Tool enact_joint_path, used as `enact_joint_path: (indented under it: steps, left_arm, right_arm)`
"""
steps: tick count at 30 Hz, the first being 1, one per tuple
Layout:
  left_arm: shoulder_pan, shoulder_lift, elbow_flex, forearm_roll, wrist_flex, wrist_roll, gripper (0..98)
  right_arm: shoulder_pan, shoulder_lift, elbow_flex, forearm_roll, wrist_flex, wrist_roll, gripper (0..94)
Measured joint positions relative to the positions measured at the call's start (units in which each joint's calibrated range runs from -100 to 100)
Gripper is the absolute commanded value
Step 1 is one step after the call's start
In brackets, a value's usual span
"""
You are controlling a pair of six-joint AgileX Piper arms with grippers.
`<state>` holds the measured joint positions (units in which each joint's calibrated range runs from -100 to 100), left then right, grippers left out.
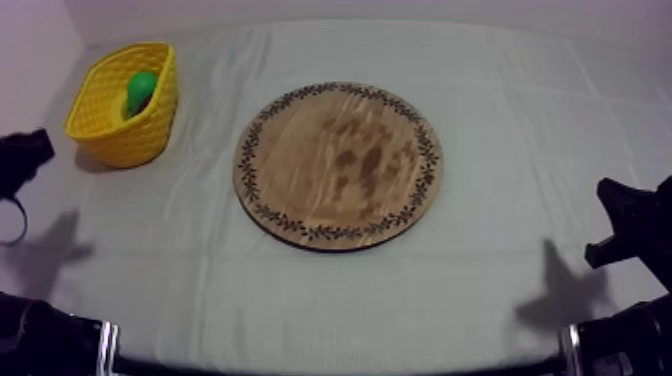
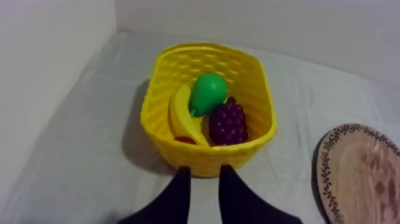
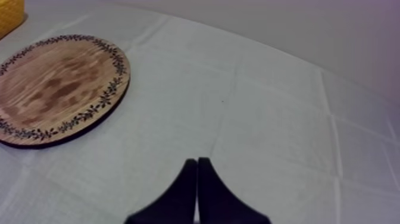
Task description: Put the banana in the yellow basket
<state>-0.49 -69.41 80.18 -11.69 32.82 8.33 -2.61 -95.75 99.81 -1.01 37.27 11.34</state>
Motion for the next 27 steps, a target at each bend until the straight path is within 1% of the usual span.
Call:
enact_joint_path:
  steps: [2, 9, 13, 15, 19, 22, 27]
  left_arm:
    - [-0.1, -4.4, 4.2, 0.80, -0.1, -1.0, 18.4]
    - [-0.5, -18.5, 14.9, 2.84, -0.7, -4.0, 9.4]
    - [-1.3, -24.5, 18.5, 5.95, 0.7, -6.9, 7.1]
    - [-1.4, -26.9, 18.6, 7.19, 1.8, -8.0, 6.8]
    - [-2.2, -29.9, 18.6, 8.86, 3.5, -9.5, 6.9]
    - [-2.5, -30.3, 18.6, 9.37, 4.1, -10.6, 7.4]
    - [-2.5, -30.4, 18.7, 9.53, 3.5, -12.1, 6.2]
  right_arm:
    - [0.0, 0.0, 0.0, 0.0, 0.0, 0.0, 0.3]
    - [0.0, 0.0, 0.0, 0.0, 0.0, 0.0, 0.3]
    - [0.0, 0.0, 0.0, 0.0, 0.0, 0.0, 0.3]
    - [0.0, 0.0, 0.0, 0.0, 0.0, 0.0, 0.3]
    - [0.0, 0.0, 0.0, 0.0, 0.0, 0.0, 0.3]
    - [0.0, 0.0, 0.0, 0.0, 0.0, 0.0, 0.3]
    - [0.0, 0.0, 0.0, 0.0, 0.0, 0.0, 0.3]
